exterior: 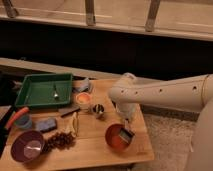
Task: Wipe red bowl with brush
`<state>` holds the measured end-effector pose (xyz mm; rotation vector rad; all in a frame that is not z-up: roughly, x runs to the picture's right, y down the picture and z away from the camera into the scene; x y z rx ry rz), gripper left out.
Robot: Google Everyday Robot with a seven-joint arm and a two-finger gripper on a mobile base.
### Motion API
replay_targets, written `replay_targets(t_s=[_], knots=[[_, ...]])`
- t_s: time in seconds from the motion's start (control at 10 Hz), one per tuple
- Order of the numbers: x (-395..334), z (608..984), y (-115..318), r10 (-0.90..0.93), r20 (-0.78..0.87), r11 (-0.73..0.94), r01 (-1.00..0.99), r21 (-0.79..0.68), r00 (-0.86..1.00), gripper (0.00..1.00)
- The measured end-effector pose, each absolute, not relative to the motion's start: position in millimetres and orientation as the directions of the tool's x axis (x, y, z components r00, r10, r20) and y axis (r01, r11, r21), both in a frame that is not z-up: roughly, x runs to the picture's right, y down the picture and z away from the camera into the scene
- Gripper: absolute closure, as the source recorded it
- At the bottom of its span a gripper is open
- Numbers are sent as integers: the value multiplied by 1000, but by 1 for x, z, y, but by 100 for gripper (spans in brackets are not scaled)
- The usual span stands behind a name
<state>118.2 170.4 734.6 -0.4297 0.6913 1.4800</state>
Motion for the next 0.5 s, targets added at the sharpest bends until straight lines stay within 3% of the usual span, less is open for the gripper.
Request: replay_targets(t_s=[0.5], knots=[[69, 745, 158, 753, -655, 150, -985, 84, 59, 100]])
